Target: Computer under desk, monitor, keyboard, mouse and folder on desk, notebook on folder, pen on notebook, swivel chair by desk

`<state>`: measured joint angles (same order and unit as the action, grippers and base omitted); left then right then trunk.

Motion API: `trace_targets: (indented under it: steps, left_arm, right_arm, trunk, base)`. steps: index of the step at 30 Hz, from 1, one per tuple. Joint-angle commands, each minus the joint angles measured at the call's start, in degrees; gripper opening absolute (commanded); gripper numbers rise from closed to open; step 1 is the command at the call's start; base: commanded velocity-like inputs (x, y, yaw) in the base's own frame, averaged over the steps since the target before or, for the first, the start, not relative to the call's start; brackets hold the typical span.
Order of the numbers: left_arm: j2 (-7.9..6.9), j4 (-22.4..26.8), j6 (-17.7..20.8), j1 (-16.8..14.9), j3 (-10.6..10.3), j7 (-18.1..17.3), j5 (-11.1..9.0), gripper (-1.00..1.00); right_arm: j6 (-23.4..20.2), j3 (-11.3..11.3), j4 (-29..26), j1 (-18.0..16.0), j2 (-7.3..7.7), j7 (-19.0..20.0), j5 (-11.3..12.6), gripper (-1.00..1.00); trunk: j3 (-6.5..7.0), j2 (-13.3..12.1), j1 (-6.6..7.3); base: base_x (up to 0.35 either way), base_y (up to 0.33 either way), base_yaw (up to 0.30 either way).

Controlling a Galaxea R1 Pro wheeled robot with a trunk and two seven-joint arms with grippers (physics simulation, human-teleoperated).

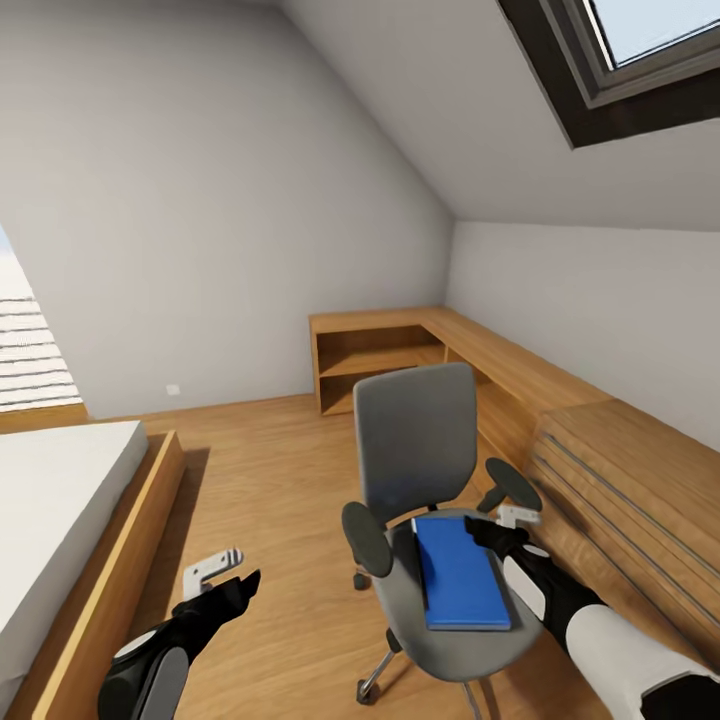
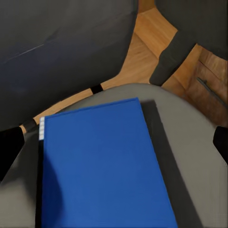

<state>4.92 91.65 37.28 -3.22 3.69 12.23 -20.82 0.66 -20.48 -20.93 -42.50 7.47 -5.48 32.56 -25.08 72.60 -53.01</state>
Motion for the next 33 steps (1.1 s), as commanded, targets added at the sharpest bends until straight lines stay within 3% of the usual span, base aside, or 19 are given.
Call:
trace_targets:
  steps: [1, 3, 7, 10, 14, 17, 22, 29, 30, 33]
  left_arm:
    - [0.03, -0.01, 0.23, -0.04, 0.06, 0.46, -0.56, 1.0]
    - [0.02, -0.33, 0.2, -0.04, 0.07, 0.49, -0.46, 1.0]
    - [-0.16, -0.36, 0.14, -0.03, 0.15, 0.33, -0.44, 1.0]
    - [-0.24, 0.1, 0.16, -0.03, 0.17, 0.31, -0.45, 1.0]
    - [-0.26, 0.32, 0.16, -0.03, 0.18, 0.28, -0.46, 1.0]
    - [-0.26, 0.36, 0.16, -0.03, 0.22, 0.26, -0.52, 1.0]
    - [-0.33, 0.37, 0.16, -0.03, 0.25, 0.29, -0.53, 1.0]
    - [-0.35, 0.51, 0.26, -0.03, 0.32, 0.27, -0.52, 1.0]
    - [-0.35, 0.54, 0.25, -0.03, 0.29, 0.33, -0.48, 1.0]
    - [-0.35, 0.54, 0.25, -0.03, 0.34, 0.34, -0.46, 1.0]
  right_arm:
    - [0.03, -0.42, -0.07, -0.24, 0.03, -0.62, 0.52, 1.0]
    - [-0.55, -0.3, -0.12, -0.67, -0.03, -1.09, 0.5, 1.0]
    - [-6.86, -0.07, -1.71, -1.38, 0.55, -1.18, 0.63, 1.0]
    - [-14.58, 1.09, -4.51, -2.39, 1.29, -1.17, 1.63, 1.0]
    - [-22.47, 4.76, -2.24, -9.46, 1.59, -1.0, 3.22, 1.0]
    - [-24.41, 6.31, 1.44, -12.04, 1.74, 0.83, 3.61, 1.0]
    - [-23.75, 6.41, 3.53, -12.77, 1.45, 3.96, 3.29, 1.0]
    - [-18.18, 6.45, 7.31, -12.86, 1.43, 5.14, 3.12, 1.0]
    - [-14.52, 6.49, 7.77, -12.8, 1.48, 5.2, 3.17, 1.0]
    - [-13.36, 6.49, 7.77, -12.79, 1.42, 5.21, 3.24, 1.0]
  trunk:
    - [-0.25, 0.46, -0.23]
    - [-0.61, 1.26, -0.67]
    - [-1.33, 2.86, -1.55]
    - [-1.87, 4.07, -2.2]
    - [-2.58, 5.67, -3.08]
    - [-3.12, 6.87, -3.74]
    - [-4.02, 8.88, -4.84]
    - [-5.28, 11.69, -6.38]
    - [-5.46, 12.09, -6.6]
    - [-5.99, 13.29, -7.26]
  base:
    - [0.0, 0.0, 0.0]
    - [0.0, 0.0, 0.0]
    - [0.0, 0.0, 0.0]
    - [0.0, 0.0, 0.0]
    - [0.0, 0.0, 0.0]
    - [0.0, 0.0, 0.0]
    - [0.0, 0.0, 0.0]
    - [0.0, 0.0, 0.0]
    - [0.0, 0.0, 0.0]
    - [0.0, 0.0, 0.0]
